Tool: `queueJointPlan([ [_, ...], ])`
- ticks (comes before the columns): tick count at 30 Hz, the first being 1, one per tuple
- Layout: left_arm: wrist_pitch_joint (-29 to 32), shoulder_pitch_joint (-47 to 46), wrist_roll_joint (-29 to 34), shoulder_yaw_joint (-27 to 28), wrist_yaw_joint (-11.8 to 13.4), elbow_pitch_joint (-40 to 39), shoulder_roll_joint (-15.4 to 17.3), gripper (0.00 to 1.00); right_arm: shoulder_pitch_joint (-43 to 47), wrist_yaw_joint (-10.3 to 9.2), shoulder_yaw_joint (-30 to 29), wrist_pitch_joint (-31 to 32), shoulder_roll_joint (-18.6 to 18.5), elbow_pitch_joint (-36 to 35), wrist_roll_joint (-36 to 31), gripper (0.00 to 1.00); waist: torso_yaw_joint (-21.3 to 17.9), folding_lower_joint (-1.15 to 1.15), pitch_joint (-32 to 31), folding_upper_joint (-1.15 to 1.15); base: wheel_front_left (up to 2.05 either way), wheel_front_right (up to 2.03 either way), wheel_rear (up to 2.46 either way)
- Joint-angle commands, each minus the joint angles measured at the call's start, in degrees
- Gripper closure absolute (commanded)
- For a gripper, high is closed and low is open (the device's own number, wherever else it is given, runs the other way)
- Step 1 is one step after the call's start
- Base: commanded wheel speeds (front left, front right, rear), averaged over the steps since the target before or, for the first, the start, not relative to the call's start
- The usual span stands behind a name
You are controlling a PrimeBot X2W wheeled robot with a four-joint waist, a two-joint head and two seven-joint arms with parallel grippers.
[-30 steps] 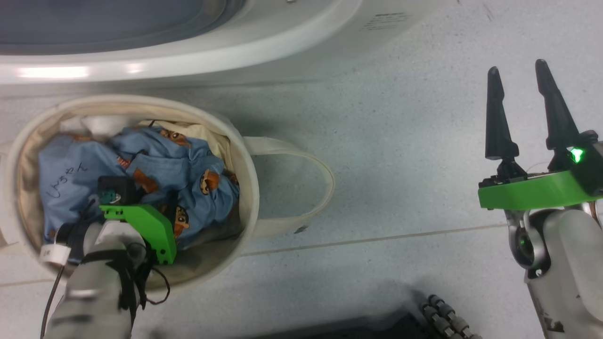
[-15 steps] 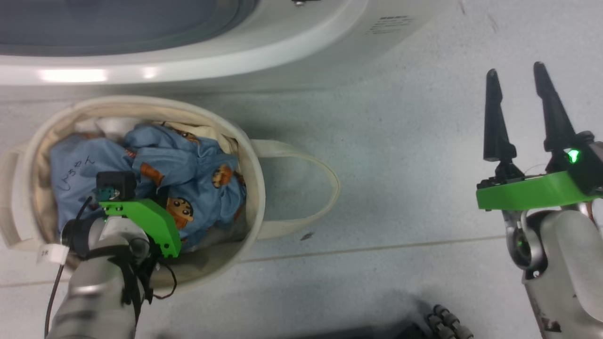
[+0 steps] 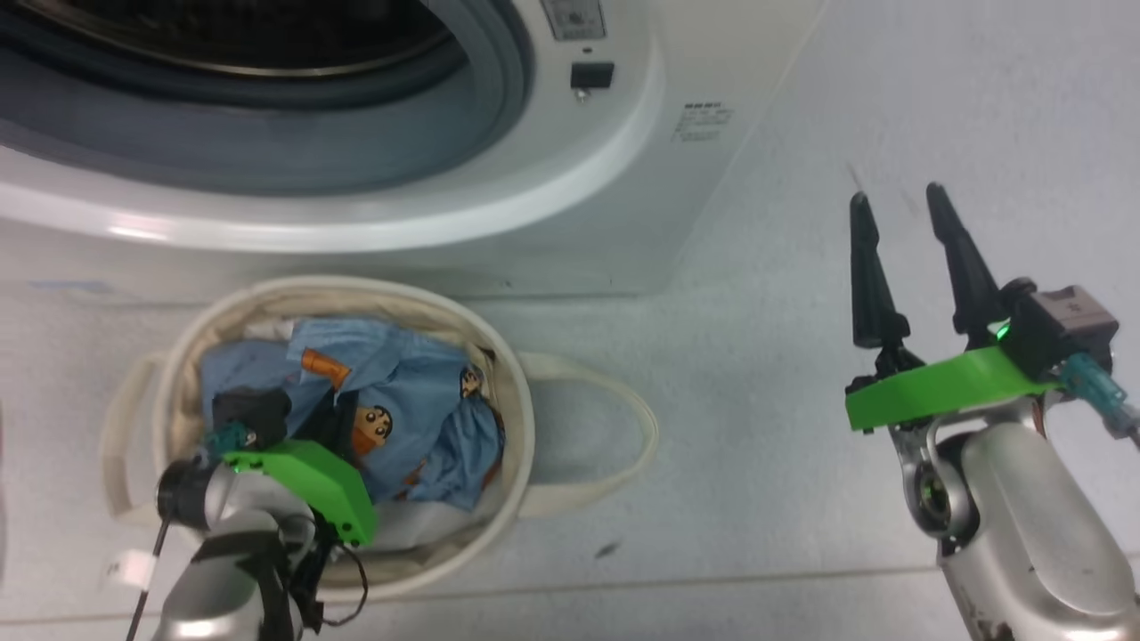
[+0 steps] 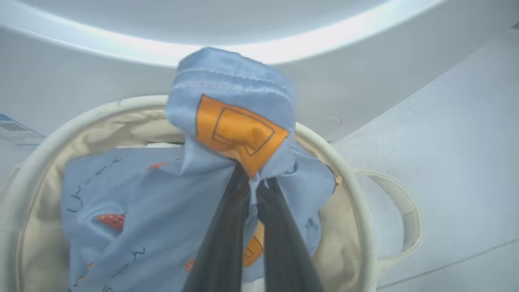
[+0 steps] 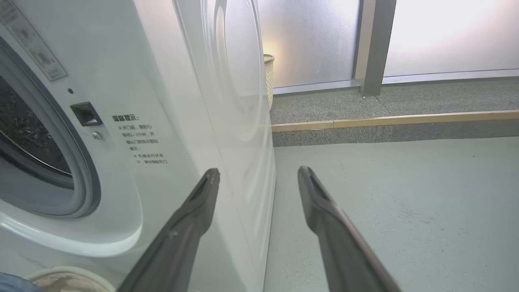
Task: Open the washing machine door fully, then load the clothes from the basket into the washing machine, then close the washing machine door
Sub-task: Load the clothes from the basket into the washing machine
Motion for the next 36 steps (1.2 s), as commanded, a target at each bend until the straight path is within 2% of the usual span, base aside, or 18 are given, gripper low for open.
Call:
queueJointPlan([
  [1,-0.7,2.9,0.0,2.4,-0.2,-3.6,1.9,1.00,2.0,0.42,1.5,-0.7,0.3,-0.9,0.7,0.00,2.0,0.01,-5.7,0.00,0.00,0.00,0.00],
  [9,-0.7,10.0,-0.7,5.8,-0.3,-16.4,1.3,1.00,5.0,0.42,3.0,-0.7,0.0,1.5,2.8,0.00,4.6,0.01,-14.6,0.00,0.00,0.00,0.00],
  [18,-0.7,15.5,-6.0,6.5,-0.4,-30.9,-0.1,1.00,9.5,0.42,3.3,-0.7,-1.1,2.7,4.6,0.00,6.9,0.01,-22.3,0.00,0.00,0.00,0.00],
  [26,-0.8,16.6,-6.4,6.9,-0.4,-36.1,-0.3,1.00,10.6,0.42,4.6,-0.7,-1.3,2.7,5.5,0.00,7.1,0.01,-24.1,0.00,0.00,0.00,0.00],
  [36,-0.8,9.3,-6.5,10.5,-0.4,-36.2,-0.6,1.00,10.3,0.42,5.9,-0.7,-2.1,2.4,5.7,0.00,5.3,0.01,-23.7,0.00,0.00,0.00,0.00],
])
